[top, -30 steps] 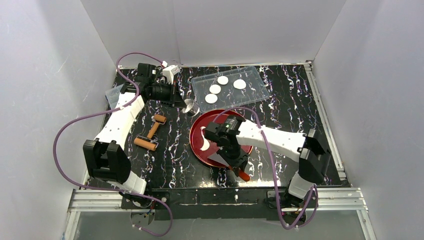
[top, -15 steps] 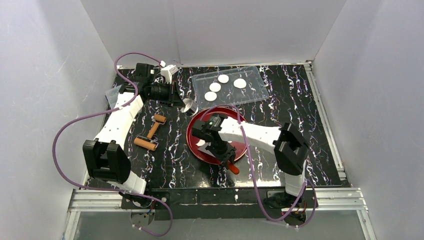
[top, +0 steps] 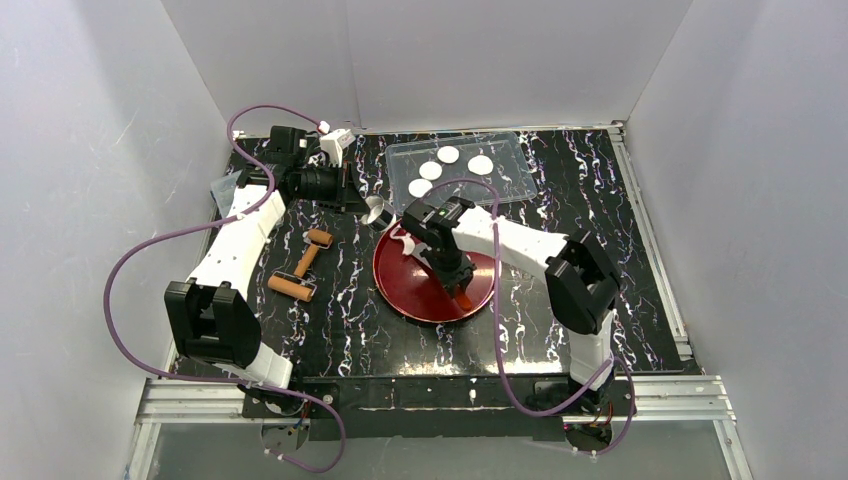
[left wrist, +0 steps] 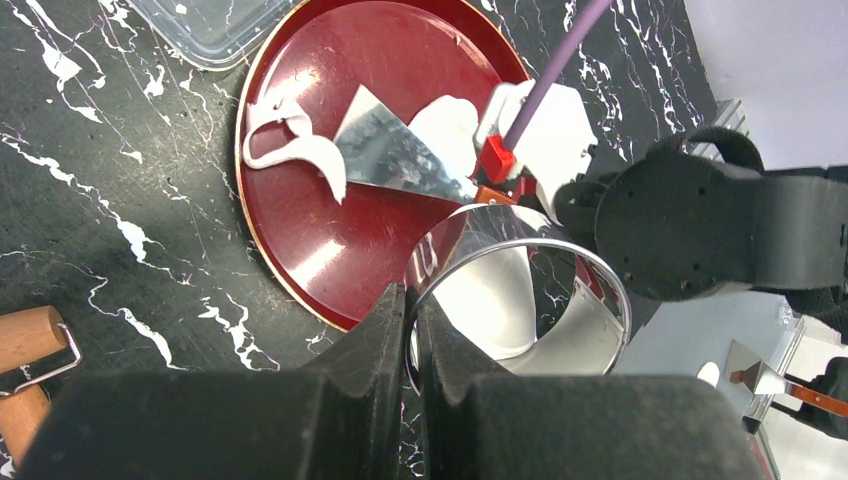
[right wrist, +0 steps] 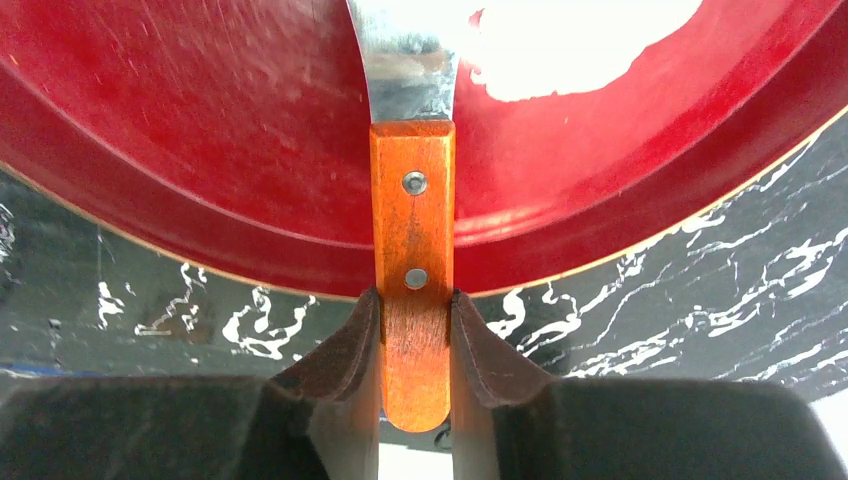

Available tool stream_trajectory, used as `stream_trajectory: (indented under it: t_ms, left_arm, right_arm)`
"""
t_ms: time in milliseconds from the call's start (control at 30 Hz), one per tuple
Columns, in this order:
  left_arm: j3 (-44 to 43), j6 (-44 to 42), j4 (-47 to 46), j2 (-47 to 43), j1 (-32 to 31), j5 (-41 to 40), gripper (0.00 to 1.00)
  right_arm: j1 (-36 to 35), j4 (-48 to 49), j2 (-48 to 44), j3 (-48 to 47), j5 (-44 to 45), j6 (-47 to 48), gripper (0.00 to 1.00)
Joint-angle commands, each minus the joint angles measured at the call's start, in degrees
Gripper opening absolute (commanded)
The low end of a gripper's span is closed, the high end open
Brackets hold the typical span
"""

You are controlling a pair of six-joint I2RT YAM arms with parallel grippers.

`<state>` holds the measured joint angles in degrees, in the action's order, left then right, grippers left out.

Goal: Roll out the dumpling wrappers from the dough

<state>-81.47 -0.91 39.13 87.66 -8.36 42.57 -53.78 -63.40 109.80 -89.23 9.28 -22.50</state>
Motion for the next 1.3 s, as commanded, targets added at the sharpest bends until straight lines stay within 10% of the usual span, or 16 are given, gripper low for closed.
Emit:
stream_trajectory:
  t_ms: [0, 533, 1267]
  left_arm:
    - [-1.08, 0.11, 0.37, -2.27, 0.36, 1.78, 0.00]
    - [-1.15, 0.03, 0.06, -2.39, 0.36, 1.57, 0.00]
    - [-0.40, -0.23, -0.81, -2.32, 0.37, 1.22, 0.00]
  right_arm:
    - [1.59, 5.21, 1.73, -4.31, 0.81, 0.50, 0.01]
    - [10.32, 0.04, -9.67, -0.66, 12.27, 2.26, 0.01]
    - [2.80, -21.34, -28.51, 14.64, -4.79, -2.94, 0.01]
